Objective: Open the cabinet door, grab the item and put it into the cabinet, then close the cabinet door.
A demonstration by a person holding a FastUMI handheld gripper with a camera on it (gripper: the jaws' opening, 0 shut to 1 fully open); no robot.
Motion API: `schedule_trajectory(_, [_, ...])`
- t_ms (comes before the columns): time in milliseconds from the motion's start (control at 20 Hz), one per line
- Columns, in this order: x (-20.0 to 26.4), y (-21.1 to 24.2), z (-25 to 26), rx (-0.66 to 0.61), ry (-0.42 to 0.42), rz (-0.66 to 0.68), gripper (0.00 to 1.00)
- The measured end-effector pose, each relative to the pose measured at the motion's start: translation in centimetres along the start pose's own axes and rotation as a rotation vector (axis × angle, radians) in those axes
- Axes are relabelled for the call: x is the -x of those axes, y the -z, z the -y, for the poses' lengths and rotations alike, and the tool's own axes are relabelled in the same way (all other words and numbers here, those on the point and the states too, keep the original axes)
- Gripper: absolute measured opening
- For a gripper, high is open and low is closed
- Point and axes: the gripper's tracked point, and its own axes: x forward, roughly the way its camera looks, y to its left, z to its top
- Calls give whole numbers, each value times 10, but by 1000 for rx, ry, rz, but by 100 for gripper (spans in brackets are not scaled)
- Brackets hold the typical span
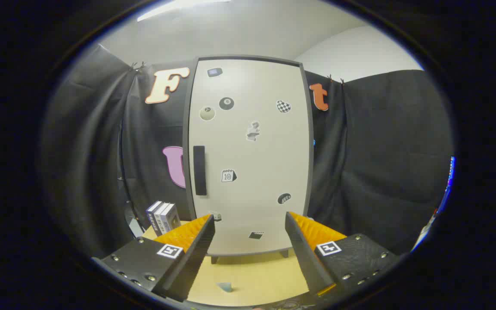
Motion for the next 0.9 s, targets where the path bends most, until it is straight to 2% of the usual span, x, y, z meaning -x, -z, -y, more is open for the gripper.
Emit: schedule_trajectory(900, [-2,-7,4,-8,-6,15,97])
